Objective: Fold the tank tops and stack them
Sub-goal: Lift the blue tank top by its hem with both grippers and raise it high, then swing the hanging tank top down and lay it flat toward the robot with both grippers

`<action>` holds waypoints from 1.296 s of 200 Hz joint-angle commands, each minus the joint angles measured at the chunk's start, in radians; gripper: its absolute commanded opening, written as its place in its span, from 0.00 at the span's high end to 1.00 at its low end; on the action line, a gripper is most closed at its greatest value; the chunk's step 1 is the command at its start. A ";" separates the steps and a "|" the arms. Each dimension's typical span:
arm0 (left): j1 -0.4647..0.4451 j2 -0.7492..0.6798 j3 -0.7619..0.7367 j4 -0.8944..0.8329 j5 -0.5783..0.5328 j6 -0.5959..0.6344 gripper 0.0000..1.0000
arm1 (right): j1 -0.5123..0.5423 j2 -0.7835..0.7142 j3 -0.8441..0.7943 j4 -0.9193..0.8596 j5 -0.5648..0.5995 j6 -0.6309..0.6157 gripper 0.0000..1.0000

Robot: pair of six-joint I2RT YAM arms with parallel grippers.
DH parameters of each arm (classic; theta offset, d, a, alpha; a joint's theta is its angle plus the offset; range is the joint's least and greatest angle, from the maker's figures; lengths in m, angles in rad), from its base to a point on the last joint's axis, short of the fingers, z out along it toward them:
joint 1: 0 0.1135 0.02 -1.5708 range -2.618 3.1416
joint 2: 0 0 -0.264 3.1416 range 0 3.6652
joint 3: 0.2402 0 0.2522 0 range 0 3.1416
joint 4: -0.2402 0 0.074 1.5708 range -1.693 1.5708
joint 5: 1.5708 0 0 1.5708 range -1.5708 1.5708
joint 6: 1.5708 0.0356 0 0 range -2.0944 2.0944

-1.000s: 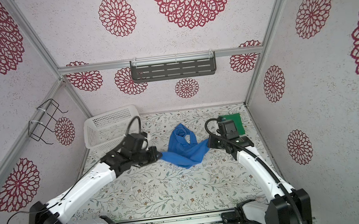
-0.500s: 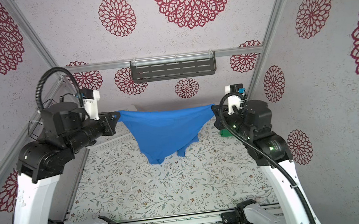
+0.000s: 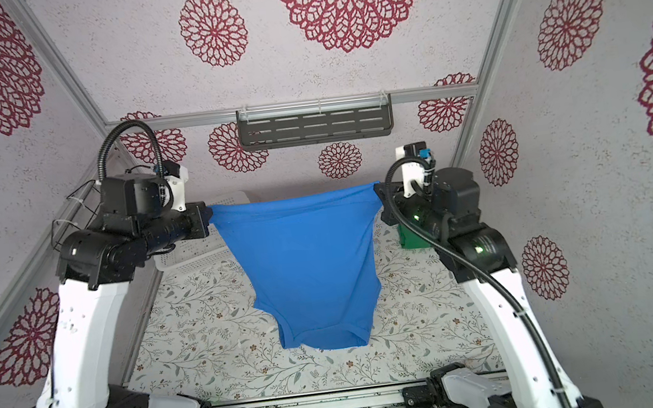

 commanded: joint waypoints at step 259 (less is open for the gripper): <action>-0.351 -0.238 -1.480 0.820 0.213 -0.337 1.00 | -0.066 -0.244 -1.071 0.149 -0.201 0.241 1.00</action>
